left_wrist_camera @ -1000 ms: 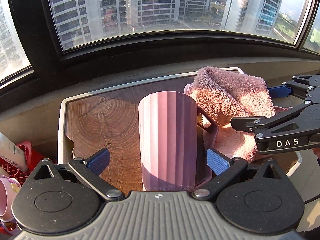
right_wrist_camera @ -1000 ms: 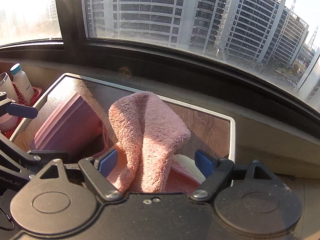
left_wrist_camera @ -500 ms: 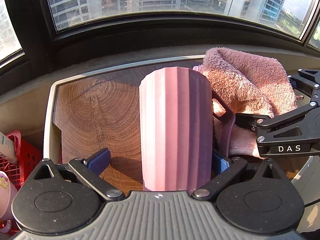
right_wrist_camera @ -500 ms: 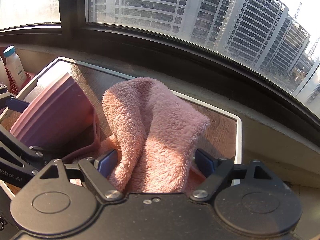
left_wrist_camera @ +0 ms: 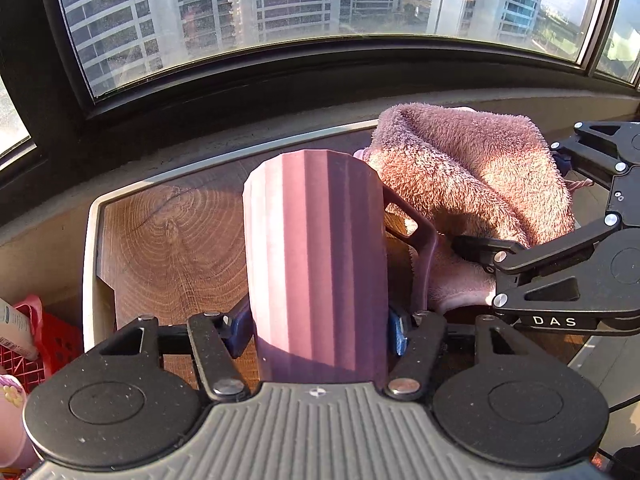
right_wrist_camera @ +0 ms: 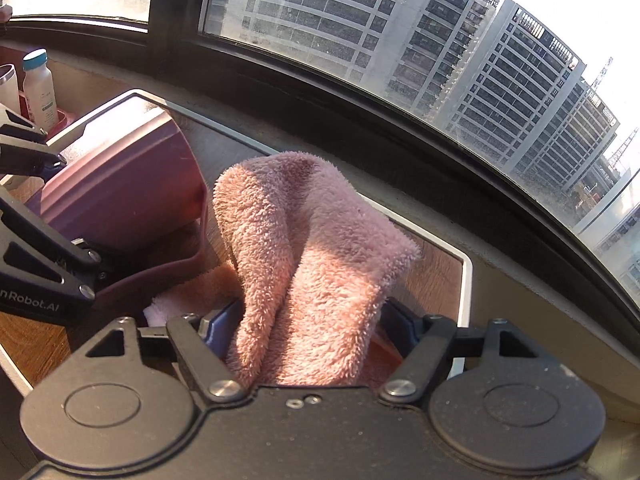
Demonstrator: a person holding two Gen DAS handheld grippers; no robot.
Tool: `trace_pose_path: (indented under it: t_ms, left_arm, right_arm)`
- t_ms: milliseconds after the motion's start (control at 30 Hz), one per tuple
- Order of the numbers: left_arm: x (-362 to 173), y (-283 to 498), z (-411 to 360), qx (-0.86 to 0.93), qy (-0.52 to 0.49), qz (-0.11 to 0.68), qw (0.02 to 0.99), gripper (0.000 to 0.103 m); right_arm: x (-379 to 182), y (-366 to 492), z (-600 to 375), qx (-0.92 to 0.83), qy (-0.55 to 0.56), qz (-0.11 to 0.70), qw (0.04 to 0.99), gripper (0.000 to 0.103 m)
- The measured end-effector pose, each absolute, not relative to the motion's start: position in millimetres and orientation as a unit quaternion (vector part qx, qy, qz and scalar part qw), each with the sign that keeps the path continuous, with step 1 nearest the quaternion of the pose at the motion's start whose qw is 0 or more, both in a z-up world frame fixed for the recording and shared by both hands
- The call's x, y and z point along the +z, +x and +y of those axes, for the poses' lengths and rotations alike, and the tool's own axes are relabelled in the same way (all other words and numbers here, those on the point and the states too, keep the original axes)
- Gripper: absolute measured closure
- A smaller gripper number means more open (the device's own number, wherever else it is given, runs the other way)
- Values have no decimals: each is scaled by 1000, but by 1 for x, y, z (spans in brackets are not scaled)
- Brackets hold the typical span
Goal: Clean container
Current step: 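Close the left tool on the pink cup while the right tool grasps the pink towel, then lift the cup with the left tool while the right tool brings the towel onto it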
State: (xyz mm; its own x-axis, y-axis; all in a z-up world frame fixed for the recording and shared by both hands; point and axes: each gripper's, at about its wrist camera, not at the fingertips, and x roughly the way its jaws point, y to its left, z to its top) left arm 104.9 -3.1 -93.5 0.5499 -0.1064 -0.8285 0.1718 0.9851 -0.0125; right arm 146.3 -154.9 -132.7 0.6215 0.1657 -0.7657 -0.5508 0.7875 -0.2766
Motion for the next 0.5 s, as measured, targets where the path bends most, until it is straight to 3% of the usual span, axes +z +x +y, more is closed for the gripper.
trace_pose_path:
  t_ms: [67,167,300,500]
  left_arm:
    - [-94,105,-3,-81,37,468,879,41]
    - [-94,105,-3,-79,43,466,880,41]
    - [-91,106,-3,-76,52,460,883,41]
    - [-84,99,-9,-75,81,460,881,41]
  right_arm:
    - [-130,146,-155,203,-249,381,867,44]
    - [-122,149,-159,209,-230,387,868,74]
    - [-113,149,-163,206,-222,382,873,81]
    - [-80,143,-169,210,-197,360,887,82]
